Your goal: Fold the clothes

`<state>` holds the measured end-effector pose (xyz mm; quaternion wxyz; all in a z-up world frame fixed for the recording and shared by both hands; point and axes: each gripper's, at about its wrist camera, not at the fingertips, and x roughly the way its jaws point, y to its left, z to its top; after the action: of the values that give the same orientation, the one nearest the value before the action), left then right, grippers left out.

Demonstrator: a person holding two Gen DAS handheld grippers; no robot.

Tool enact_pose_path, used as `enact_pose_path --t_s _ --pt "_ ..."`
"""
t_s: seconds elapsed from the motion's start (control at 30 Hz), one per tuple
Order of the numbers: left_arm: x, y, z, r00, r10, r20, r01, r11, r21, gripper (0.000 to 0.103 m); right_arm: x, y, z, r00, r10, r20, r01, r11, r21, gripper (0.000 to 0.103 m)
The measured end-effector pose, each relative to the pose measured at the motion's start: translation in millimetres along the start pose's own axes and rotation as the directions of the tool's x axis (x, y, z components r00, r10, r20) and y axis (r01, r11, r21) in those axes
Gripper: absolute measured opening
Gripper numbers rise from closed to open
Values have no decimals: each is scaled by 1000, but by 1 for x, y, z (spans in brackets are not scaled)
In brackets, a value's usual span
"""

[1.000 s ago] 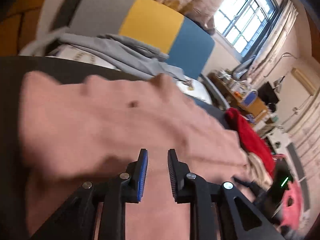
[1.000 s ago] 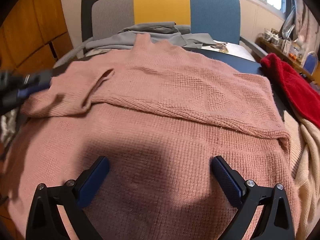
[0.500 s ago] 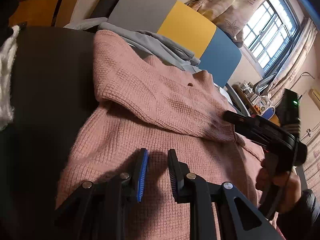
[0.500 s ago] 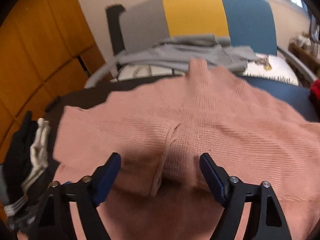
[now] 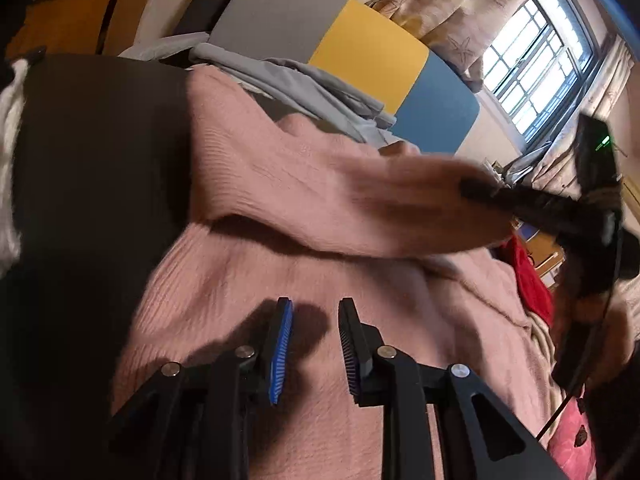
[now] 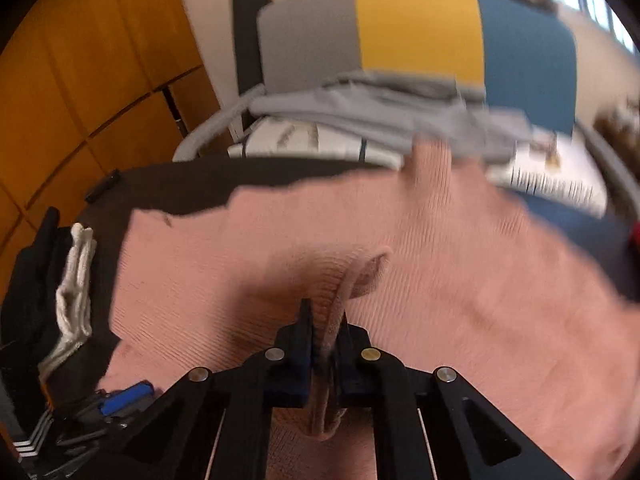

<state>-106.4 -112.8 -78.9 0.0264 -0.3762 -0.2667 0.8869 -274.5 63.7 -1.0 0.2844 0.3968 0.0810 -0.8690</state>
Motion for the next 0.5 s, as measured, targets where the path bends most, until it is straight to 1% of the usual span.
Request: enact_pose_path --t_s 0.1,0.17,0.23,0.3,0.37,0.43,0.5 --pt "7 -3 15 1000 -4 -1 4 1000 -2 23 -28 -5 25 997 -58 43 61 996 -62 8" --pt "14 -7 25 1000 -18 -8 18 1000 -4 24 -44 -18 34 995 -81 65 85 995 -55 8" --pt "24 -11 34 1000 -13 -10 13 1000 16 24 -58 -31 42 991 -100 84 104 994 -44 8" --pt "33 -15 42 1000 5 -8 -4 999 34 24 -67 -47 46 990 -105 90 106 994 -14 8" --pt "42 -11 51 999 36 -8 -36 999 18 24 -71 -57 46 986 -135 93 137 991 -11 8" --pt "42 -2 56 1000 30 -4 -30 999 -17 24 -74 -70 43 982 -167 89 168 986 -4 8" --pt "37 5 55 1000 3 -9 -3 999 -37 24 -72 -85 37 979 -192 73 191 981 14 8"
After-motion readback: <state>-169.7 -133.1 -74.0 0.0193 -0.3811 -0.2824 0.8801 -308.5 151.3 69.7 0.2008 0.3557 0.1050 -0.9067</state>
